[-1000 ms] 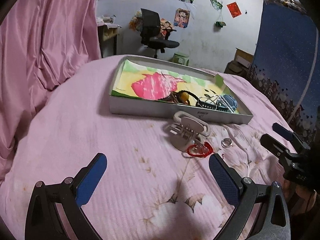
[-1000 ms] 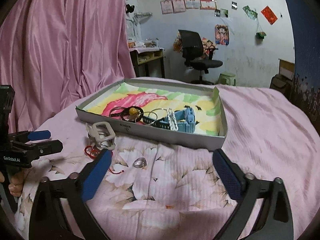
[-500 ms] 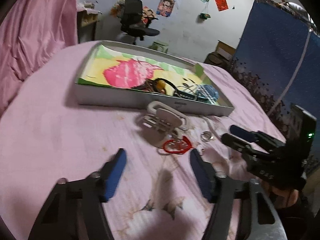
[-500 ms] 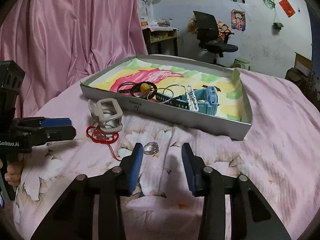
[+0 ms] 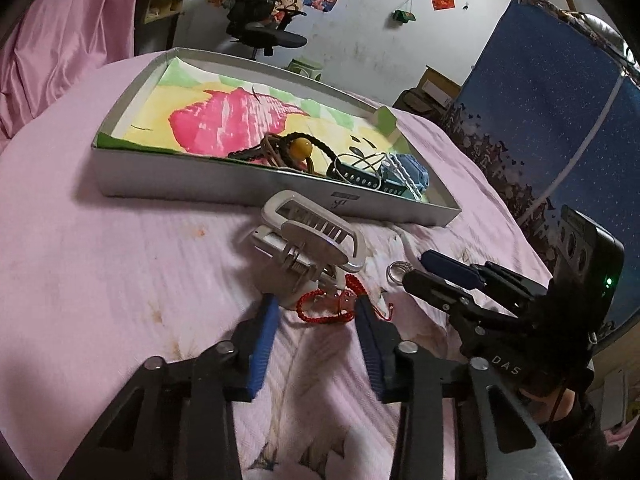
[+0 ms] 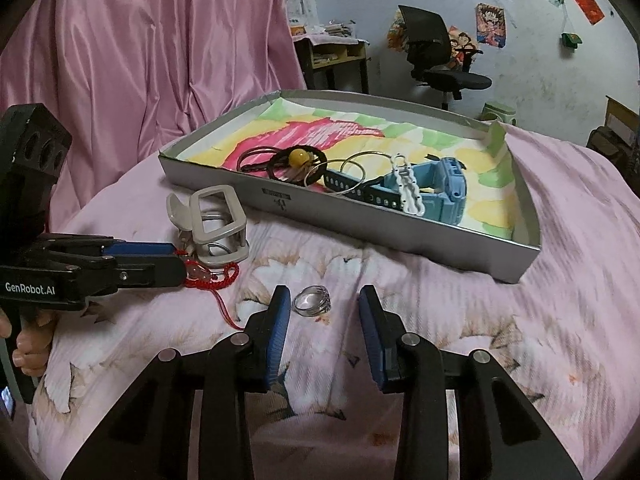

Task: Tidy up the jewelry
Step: 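Grasp the silver ring with the right tool while the left tool grasps the red beaded cord, then carry the silver ring and red cord into the tray and open both tools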

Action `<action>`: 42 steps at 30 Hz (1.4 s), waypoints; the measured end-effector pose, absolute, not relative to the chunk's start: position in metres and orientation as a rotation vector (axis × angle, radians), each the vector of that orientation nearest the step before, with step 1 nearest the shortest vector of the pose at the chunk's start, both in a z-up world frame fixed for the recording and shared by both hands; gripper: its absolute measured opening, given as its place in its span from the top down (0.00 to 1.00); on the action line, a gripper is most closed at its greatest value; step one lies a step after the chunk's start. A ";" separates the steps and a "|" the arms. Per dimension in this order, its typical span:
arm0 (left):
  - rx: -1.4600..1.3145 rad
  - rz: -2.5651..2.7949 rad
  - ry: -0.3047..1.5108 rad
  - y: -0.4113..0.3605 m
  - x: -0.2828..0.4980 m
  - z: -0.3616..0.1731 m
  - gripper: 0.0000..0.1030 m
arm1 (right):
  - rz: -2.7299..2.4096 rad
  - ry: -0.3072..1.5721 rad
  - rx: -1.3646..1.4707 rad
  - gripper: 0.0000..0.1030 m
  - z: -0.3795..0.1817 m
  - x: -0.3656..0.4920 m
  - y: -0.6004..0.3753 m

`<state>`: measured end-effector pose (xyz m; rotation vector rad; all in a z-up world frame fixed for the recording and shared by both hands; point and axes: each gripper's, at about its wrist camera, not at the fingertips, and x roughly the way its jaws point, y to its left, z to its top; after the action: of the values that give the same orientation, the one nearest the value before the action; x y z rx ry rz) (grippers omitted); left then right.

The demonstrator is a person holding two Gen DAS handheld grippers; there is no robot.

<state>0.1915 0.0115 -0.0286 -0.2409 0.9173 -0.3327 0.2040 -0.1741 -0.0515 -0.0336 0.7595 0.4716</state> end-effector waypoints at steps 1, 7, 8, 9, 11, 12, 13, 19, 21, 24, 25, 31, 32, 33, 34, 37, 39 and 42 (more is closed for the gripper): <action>-0.243 -0.332 0.918 0.012 0.191 -0.029 0.71 | 0.472 0.763 -0.035 0.69 -0.052 0.204 -0.174; -0.276 -0.336 0.919 0.017 0.190 -0.033 0.86 | 0.476 0.779 -0.042 0.69 -0.055 0.207 -0.171; -0.279 -0.336 0.920 0.017 0.191 -0.034 0.92 | 0.476 0.788 -0.044 0.69 -0.056 0.208 -0.170; -0.286 -0.339 0.923 0.017 0.191 -0.035 0.92 | 0.476 0.797 -0.044 0.69 -0.058 0.210 -0.170; -0.293 -0.344 0.919 0.018 0.190 -0.035 0.94 | 0.477 0.801 -0.040 0.69 -0.059 0.210 -0.170; -0.297 -0.348 0.916 0.019 0.189 -0.035 0.94 | 0.478 0.801 -0.039 0.69 -0.059 0.210 -0.170; -0.299 -0.352 0.913 0.019 0.188 -0.034 0.94 | 0.478 0.800 -0.041 0.71 -0.059 0.210 -0.170; -0.292 -0.383 0.874 0.016 0.179 -0.031 0.95 | 0.492 0.790 -0.052 0.82 -0.059 0.209 -0.169; -0.284 -0.389 0.859 0.015 0.176 -0.029 0.95 | 0.493 0.782 -0.058 0.82 -0.058 0.207 -0.168; -0.269 -0.394 0.826 0.013 0.171 -0.023 0.95 | 0.492 0.763 -0.049 0.82 -0.055 0.205 -0.170; -0.264 -0.393 0.812 0.013 0.169 -0.020 0.95 | 0.492 0.753 -0.043 0.82 -0.053 0.204 -0.172; -0.225 -0.409 0.724 0.008 0.158 0.003 0.95 | 0.478 0.665 -0.005 0.82 -0.038 0.196 -0.180; -0.226 -0.411 0.711 0.008 0.157 0.007 0.95 | 0.473 0.642 0.003 0.82 -0.035 0.195 -0.182; -0.227 -0.410 0.698 0.008 0.157 0.011 0.95 | 0.468 0.617 0.010 0.82 -0.031 0.193 -0.183; -0.231 -0.411 0.682 0.008 0.158 0.016 0.95 | 0.464 0.597 0.016 0.82 -0.028 0.192 -0.184; -0.240 -0.401 0.634 0.008 0.162 0.027 0.95 | 0.453 0.542 0.028 0.82 -0.021 0.190 -0.187; -0.242 -0.390 0.606 0.009 0.165 0.034 0.95 | 0.445 0.514 0.038 0.82 -0.017 0.190 -0.189; -0.250 -0.379 0.581 0.013 0.170 0.042 0.95 | 0.436 0.478 0.055 0.82 -0.013 0.189 -0.192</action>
<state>0.1697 0.0133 0.0425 -0.2500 0.5805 -0.3792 0.1890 -0.1919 -0.0130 0.0552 0.4780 0.4363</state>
